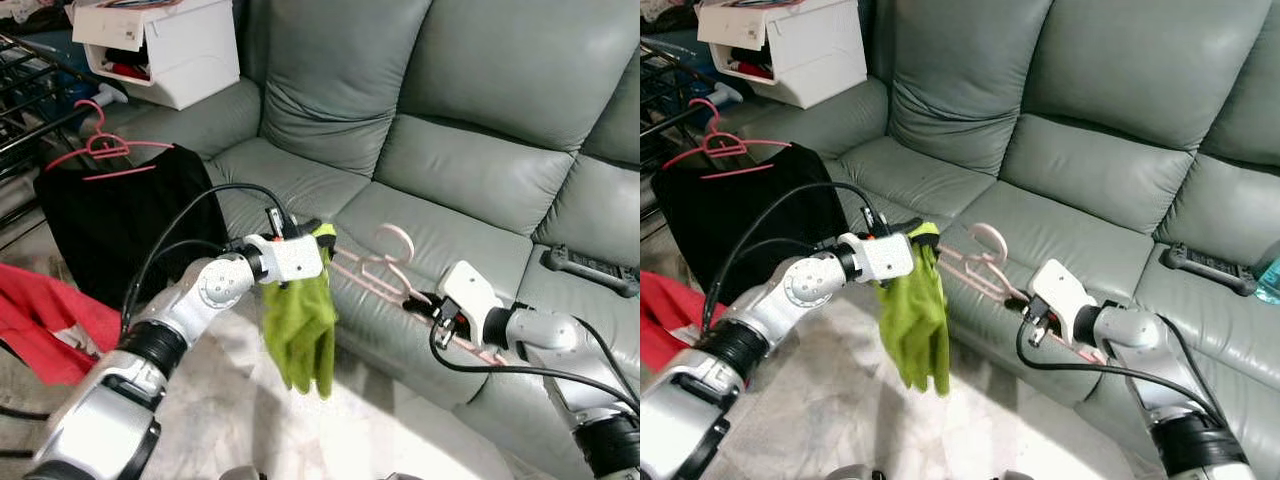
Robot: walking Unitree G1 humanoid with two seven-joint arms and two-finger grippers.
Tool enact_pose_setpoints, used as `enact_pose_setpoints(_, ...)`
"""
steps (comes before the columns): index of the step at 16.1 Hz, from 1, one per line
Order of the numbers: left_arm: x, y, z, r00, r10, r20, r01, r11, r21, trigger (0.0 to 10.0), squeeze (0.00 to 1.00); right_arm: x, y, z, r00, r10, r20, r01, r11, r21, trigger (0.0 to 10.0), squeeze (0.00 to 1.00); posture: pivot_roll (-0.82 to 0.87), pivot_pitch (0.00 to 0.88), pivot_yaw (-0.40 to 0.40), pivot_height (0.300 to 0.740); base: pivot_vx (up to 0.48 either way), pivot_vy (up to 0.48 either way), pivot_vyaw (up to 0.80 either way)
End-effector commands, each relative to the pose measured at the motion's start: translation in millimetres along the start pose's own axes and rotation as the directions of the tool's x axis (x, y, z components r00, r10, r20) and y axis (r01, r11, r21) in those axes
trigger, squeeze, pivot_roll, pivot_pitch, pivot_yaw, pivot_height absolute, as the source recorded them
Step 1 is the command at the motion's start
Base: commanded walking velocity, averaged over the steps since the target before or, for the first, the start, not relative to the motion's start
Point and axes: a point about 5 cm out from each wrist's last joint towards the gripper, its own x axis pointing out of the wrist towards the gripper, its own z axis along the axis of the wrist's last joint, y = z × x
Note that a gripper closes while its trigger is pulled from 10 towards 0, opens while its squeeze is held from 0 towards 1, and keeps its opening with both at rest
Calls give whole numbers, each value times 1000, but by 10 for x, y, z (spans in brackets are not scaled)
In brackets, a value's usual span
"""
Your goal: Hang hanger
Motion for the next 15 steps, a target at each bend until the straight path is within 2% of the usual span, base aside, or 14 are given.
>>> enact_pose_setpoints(1, 22, 170, 112, 996, 65, 58, -64, 998, -16, 10000, 0, 39, 5, -49, 1000, -17, 7, 17, 998, 58, 10000, 0, -74, 0, 44, 740, 0, 0, 0)
enact_pose_setpoints(2, 44, 189, 193, 993, 70, 98, -66, 997, -38, 10000, 0, 88, -133, -36, 984, -166, 69, 148, 965, 215, 10000, 0, -74, 0, 44, 740, 0, 0, 0)
enact_pose_setpoints(3, 58, 177, 262, 989, 59, 135, -52, 997, -59, 10000, 0, 118, -253, -31, 950, -296, 99, 246, 906, 343, 10000, 0, -71, 0, 42, 740, 0, 0, 0)
enact_pose_setpoints(4, 66, 117, 348, 983, 25, 181, -11, 997, -75, 10000, 0, 116, -406, -9, 887, -447, 116, 362, 828, 428, 10000, 0, -69, 0, 44, 740, 0, 0, 0)
enact_pose_setpoints(5, 71, 20, 445, 973, -10, 231, 34, 994, -100, 10000, 0, 101, -537, 50, 814, -567, 129, 427, 734, 528, 10000, 0, -66, 0, 45, 740, 0, 0, 0)
enact_pose_setpoints(6, 75, -84, 508, 965, -44, 260, 76, 990, -114, 10000, 0, 80, -630, 135, 752, -642, 149, 453, 667, 591, 10000, 0, -65, 0, 45, 740, 0, 0, 0)
enact_pose_setpoints(7, 70, -200, 558, 956, -73, 283, 112, 986, -126, 10000, 0, 66, -709, 226, 699, -696, 164, 455, 610, 648, 10000, 0, -65, 0, 45, 740, 0, 0, 0)
enact_pose_setpoints(9, 75, -315, 580, 955, -83, 285, 129, 980, -149, 10000, 0, 40, -806, 323, 639, -749, 176, 436, 541, 719, 10000, 0, -66, 0, 42, 740, 0, 0, 0)
enact_pose_setpoints(10, 84, -448, 541, 962, -105, 250, 144, 979, -142, 10000, 0, 26, -887, 451, 599, -775, 199, 336, 469, 817, 10000, 0, -66, 0, 42, 740, 0, 0, 0)
enact_pose_setpoints(11, 92, -510, 486, 972, -115, 206, 142, 982, -121, 10000, 0, 48, -901, 529, 596, -772, 222, 244, 438, 866, 10000, 0, -66, 0, 39, 740, 0, 0, 0)
enact_pose_setpoints(12, 100, -532, 392, 986, -97, 133, 110, 990, -94, 10000, 0, 125, -838, 659, 632, -720, 288, 150, 478, 865, 10000, 0, -66, 0, 39, 740, 0, 0, 0)
enact_pose_setpoints(13, 102, -494, 297, 997, -48, 63, 53, 996, -70, 10000, 0, 229, -663, 836, 703, -590, 396, 84, 623, 778, 10000, 0, -66, 0, 39, 740, 0, 0, 0)
enact_pose_setpoints(14, 101, -422, 234, 1000, 0, 22, 2, 998, -62, 10000, 0, 301, -441, 936, 781, -417, 466, 33, 772, 635, 10000, 0, -66, 0, 39, 740, 0, 0, 0)
enact_pose_setpoints(15, 95, -374, 195, 1000, 16, -5, -16, 1000, -24, 10000, 0, 319, -329, 933, 815, -342, 468, 34, 834, 550, 10000, 0, -64, 0, 32, 740, 0, 0, 0)
